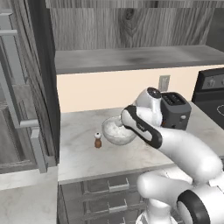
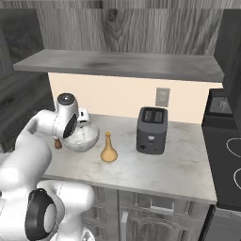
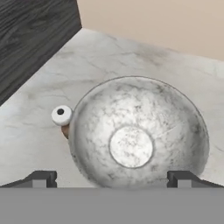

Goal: Retrieve the bottle and the shaker from the cabinet and place them next to the mixing bowl on the counter. Then add garlic from the fridge to the mixing bowl.

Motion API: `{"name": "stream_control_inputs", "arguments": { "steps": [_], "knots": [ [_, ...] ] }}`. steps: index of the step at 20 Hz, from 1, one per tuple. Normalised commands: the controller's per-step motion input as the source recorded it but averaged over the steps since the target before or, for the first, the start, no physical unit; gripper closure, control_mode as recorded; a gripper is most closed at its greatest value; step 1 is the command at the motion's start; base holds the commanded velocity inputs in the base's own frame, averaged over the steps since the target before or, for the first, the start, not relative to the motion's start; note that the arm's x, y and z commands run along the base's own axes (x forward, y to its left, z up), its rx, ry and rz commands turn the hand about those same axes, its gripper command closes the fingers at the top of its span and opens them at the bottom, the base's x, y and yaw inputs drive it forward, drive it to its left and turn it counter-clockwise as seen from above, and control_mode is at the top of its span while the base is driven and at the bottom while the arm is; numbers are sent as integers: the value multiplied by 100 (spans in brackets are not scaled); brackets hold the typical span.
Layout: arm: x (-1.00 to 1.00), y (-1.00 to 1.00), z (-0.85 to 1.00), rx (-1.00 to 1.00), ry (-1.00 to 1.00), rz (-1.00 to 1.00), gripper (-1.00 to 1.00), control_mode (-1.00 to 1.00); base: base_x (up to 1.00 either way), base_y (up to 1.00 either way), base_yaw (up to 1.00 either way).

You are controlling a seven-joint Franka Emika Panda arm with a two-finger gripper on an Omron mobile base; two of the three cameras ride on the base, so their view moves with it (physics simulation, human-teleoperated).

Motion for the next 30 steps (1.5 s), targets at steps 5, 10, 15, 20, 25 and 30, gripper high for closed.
{"name": "stream_control_inputs", "arguments": {
  "steps": [5,10,15,20,25,30],
  "knots": [
    [-69,0,67,0,0,2,-100,-100,0,0,0],
    [-74,-4,70,0,0,-11,-100,-100,0,0,0],
    [-79,-7,61,1,0,-19,-100,-100,0,0,0],
    [-69,-20,61,4,0,-22,-100,-100,0,0,0],
    [-63,-30,58,7,-2,-19,-100,-100,0,0,0],
    [-63,-23,47,7,-6,-8,-100,-100,0,0,0]
  ]
}}
